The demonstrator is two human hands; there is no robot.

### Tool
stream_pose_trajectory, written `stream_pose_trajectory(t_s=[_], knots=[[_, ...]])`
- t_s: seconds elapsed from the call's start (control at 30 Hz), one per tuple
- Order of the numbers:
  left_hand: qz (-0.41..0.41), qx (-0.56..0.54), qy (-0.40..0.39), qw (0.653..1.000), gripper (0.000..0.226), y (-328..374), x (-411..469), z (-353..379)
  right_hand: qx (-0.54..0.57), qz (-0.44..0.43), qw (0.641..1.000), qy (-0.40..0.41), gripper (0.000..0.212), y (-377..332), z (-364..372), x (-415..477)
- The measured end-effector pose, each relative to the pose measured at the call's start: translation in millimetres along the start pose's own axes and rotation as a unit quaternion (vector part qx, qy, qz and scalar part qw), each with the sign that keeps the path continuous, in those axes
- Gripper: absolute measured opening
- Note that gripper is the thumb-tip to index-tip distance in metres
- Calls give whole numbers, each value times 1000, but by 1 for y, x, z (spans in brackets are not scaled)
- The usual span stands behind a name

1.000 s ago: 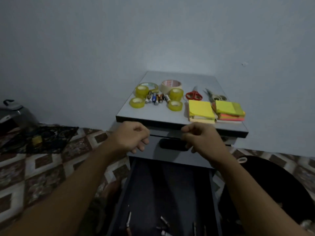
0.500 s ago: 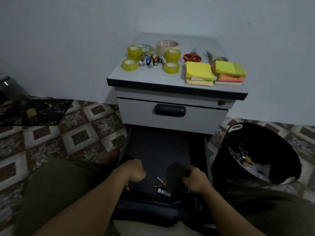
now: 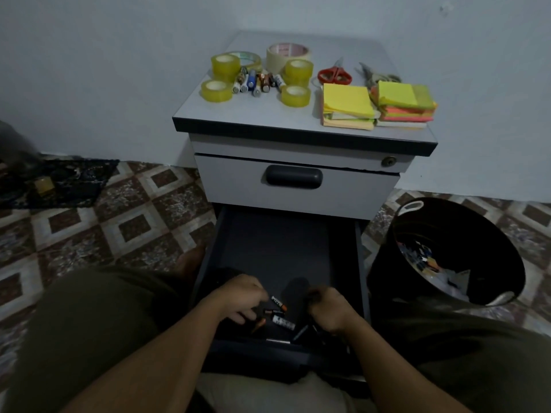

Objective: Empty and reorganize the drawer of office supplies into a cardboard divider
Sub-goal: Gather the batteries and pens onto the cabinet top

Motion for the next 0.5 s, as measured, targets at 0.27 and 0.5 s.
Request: stream_pose_trajectory(t_s=[0.27, 0.5], knots=[[-28, 80, 5, 996, 28, -13, 3, -2, -48, 9, 999, 1, 41, 6, 5, 0], [52, 64, -46, 995, 40, -8, 9, 24, -27, -68, 995, -65, 72, -6, 27, -6]])
Point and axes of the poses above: each hand's wrist, its own x-axis towards the middle knuckle, its own z-axis out of the palm, y = z × x, the point moved 8 cm from there along x, towards the middle knuckle, and after that the axes turned 8 degrees about -x, right-handed, at the moved point
